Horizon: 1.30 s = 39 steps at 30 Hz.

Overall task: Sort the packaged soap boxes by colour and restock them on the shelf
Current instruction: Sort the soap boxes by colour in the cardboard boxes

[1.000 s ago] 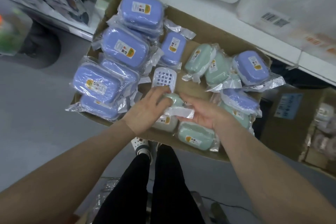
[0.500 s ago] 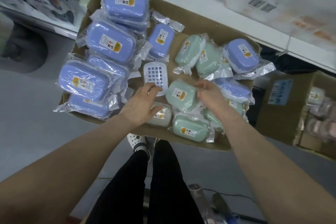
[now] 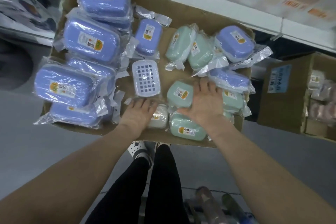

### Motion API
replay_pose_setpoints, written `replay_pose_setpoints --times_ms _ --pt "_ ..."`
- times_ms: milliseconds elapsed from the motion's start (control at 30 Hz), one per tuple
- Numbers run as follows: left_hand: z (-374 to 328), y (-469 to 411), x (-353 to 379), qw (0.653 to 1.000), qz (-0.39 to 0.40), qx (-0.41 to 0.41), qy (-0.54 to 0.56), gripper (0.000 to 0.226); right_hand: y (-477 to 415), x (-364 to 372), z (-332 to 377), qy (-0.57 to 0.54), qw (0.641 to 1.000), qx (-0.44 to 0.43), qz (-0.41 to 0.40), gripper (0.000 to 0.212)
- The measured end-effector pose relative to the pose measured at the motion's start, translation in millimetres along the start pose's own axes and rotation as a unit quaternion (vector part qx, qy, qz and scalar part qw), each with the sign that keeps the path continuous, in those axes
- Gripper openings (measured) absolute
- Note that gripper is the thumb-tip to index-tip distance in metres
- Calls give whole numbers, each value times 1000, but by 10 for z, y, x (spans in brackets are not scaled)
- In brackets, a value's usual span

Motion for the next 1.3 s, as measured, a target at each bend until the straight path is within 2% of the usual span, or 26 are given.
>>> replay_pose_setpoints --times_ms 133,200,333,433,567,667,767,867,1000,1100,1133,1200,1233,1300 --pt "85 81 -19 999 -4 8 34 98 30 -40 34 -28 999 -14 -16 98" --pt "181 212 -88 998 -12 22 60 100 90 -120 -40 -82 995 -23 -60 91" --pt "367 470 -238 994 -57 41 88 101 142 -365 -337 -225 954 -43 -195 81" --pt "421 567 -345 986 -117 35 117 94 -32 -626 -562 -279 926 -6 -255 76" --pt "363 549 -543 959 -230 20 166 90 -568 -846 -668 -238 944 26 -225 69" --pt "263 430 -702 946 -265 -24 187 90 -937 -849 -653 -199 964 33 -175 68" --pt "118 217 -842 942 -252 -73 210 92 -1169 -785 -753 -184 974 16 -132 68" --pt "-95 -27 -996 950 -191 -118 217 99 -1237 -782 -965 -173 969 5 -173 69" --pt "-425 -394 -1117 962 -114 -134 208 101 -1184 -715 -1430 -219 930 -13 -296 55" --pt "-536 -551 -1170 956 -97 -152 231 93 -1195 -598 -1833 -292 915 -18 -278 49" --pt "-553 -558 -1217 948 -130 -154 244 87 -1194 -549 -1939 -316 910 -22 -268 45" --pt "-599 -564 -1362 925 -253 -130 253 76 -1172 -448 -2077 -348 905 -39 -241 41" --pt "-636 -575 -1476 909 -318 -106 249 70 -1152 -403 -2117 -354 907 -50 -221 40" --pt "-727 -649 -1786 888 -393 -49 235 58 -1121 -327 -2147 -347 917 -69 -181 39"
Point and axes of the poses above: each hand's wrist, its own y-axis away from the middle knuckle, its own x-axis out of the palm, z = x × y, the point moved 1 cm from there along -y, towards the middle knuckle, and after that the axes turned 10 degrees about z, right-handed, at the moved point
